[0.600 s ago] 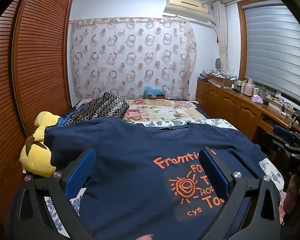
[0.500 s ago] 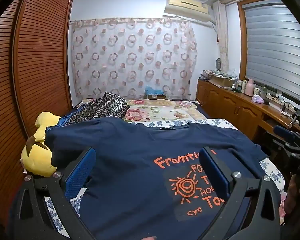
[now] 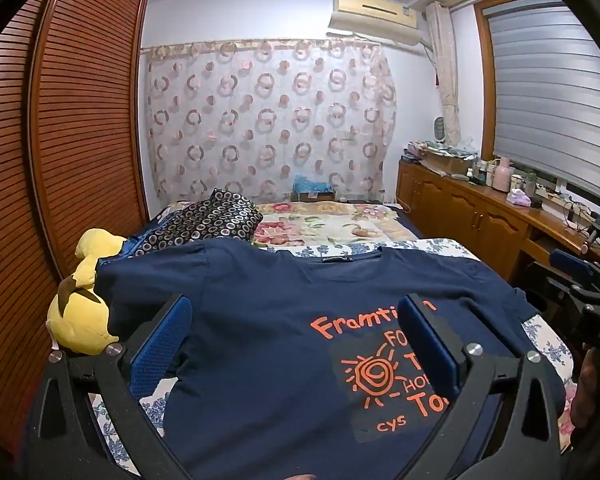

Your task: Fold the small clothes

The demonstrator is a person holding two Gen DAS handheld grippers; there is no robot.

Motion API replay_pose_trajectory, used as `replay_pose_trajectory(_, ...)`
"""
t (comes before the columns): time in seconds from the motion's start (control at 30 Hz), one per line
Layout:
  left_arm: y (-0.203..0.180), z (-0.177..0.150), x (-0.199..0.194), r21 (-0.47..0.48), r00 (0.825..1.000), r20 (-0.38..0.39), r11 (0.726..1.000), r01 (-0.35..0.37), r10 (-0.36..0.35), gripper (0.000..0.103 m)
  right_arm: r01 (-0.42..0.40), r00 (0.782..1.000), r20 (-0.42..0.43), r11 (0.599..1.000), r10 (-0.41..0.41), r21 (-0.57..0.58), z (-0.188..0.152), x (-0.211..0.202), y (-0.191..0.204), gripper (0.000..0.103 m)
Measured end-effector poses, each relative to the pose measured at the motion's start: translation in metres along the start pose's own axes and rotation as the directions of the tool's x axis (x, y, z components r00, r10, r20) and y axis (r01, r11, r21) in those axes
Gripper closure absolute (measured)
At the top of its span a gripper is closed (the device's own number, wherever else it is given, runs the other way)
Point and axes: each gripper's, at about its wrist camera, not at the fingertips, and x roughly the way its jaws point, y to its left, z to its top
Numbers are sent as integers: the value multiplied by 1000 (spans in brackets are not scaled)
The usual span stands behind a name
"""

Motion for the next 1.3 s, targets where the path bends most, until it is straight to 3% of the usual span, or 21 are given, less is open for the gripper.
replay_pose_trajectory(1.3, -9, 4, -6, 15, 1000, 14, 1000, -18, 17, 0, -1, 1000, 4, 1000, 1, 8, 2, -2, -1, 13)
